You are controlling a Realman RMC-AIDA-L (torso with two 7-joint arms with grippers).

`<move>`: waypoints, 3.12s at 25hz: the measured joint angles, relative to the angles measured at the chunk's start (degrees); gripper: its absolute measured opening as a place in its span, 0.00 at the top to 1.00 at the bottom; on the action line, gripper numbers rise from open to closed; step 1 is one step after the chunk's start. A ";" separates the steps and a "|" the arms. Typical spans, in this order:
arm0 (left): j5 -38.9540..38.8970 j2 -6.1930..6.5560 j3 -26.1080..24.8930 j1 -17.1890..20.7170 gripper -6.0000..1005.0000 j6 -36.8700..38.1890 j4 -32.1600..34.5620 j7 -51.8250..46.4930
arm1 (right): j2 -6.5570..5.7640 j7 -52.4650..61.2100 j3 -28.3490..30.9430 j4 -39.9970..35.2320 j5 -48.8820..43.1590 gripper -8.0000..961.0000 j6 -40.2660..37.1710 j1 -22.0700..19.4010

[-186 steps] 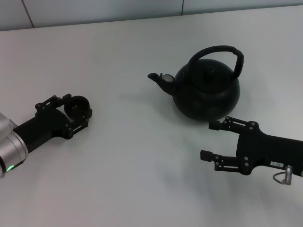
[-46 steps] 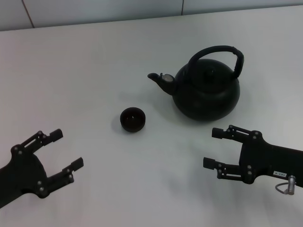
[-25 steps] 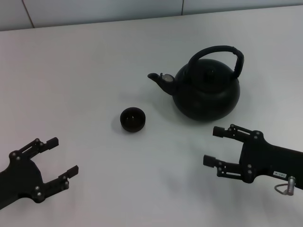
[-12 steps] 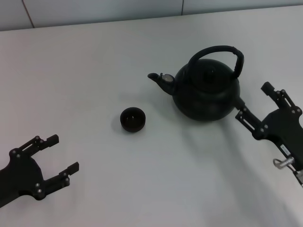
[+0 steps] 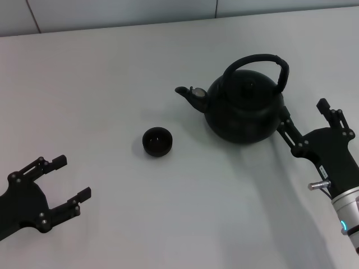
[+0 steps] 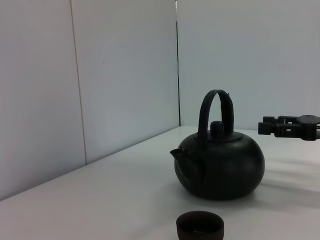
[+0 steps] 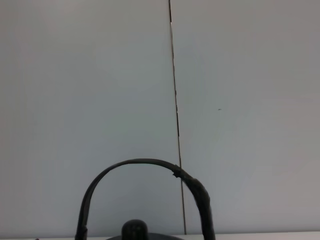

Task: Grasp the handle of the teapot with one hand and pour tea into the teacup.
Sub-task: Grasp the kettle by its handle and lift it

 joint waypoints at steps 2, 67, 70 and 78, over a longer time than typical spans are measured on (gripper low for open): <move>0.00 0.00 0.00 0.00 0.20 0.00 0.00 0.00 | 0.04 -0.14 0.10 0.09 0.03 0.18 0.04 0.03; -1.43 -0.18 -2.74 0.62 0.20 1.65 -0.39 -1.50 | -0.05 0.13 5.28 -4.73 -0.53 0.90 6.78 9.16; -1.29 -0.23 -2.69 0.69 0.20 1.50 -0.39 -1.48 | -0.41 0.16 4.72 -4.76 -0.52 0.90 3.37 9.02; -1.22 -0.24 -2.66 0.71 0.20 1.26 -0.24 -1.40 | -0.82 3.20 4.50 -6.74 -3.00 0.90 -0.14 8.89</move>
